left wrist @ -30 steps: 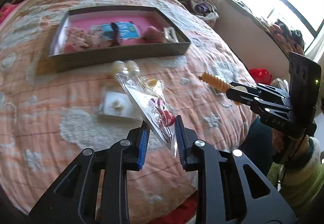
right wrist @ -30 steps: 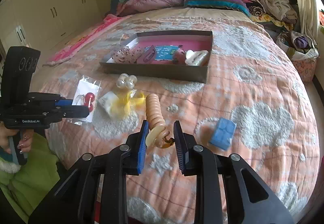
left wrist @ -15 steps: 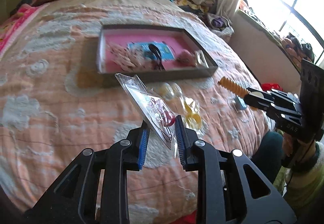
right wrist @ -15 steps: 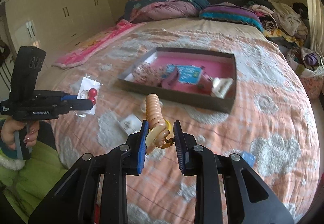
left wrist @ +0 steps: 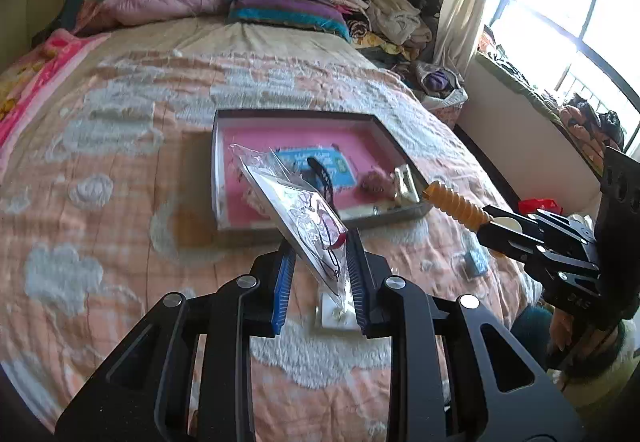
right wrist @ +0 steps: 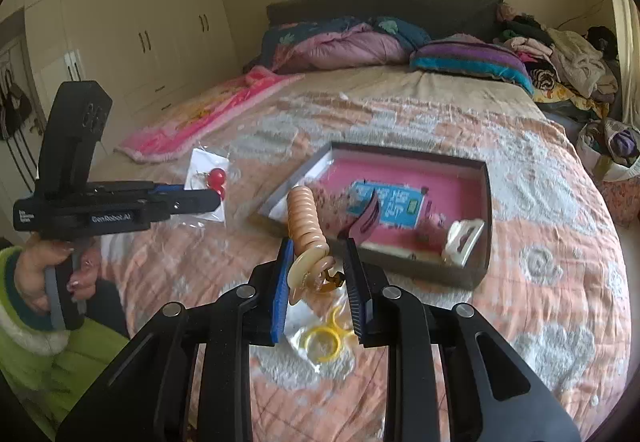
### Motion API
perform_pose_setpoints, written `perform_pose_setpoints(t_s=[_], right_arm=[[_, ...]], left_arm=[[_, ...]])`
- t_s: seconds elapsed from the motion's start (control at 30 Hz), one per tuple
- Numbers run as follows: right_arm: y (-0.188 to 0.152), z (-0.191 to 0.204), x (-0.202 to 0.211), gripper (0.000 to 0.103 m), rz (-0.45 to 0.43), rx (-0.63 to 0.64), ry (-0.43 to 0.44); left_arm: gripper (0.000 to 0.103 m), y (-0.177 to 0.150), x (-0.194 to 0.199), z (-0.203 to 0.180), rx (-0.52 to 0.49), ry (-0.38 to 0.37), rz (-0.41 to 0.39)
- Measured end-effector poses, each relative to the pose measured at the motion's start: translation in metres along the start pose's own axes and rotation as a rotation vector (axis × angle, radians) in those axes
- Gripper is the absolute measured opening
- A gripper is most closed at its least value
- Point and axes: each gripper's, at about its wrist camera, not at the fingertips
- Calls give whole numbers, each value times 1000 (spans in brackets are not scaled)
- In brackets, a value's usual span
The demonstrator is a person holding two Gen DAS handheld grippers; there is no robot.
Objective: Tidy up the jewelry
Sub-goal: 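Carry the earring bag with the left tool while the right tool carries the hair tie over the box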
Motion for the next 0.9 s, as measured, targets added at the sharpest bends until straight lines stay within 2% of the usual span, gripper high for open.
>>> perform_pose_setpoints(t_s=[0.37, 0.9], right_arm=[[31, -18, 17, 24, -90, -47, -33], [63, -56, 20, 24, -162, -124, -92]], left_arm=[[18, 40, -14, -17, -54, -9, -31], [18, 70, -50, -33, -110, 3, -32]])
Point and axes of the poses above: each gripper's, at about its wrist camera, not at the fingertips, and x roughly against the way its jaws point, z to its left, y to its top, and after that the axes turned 13 degrees about -x, right-handed
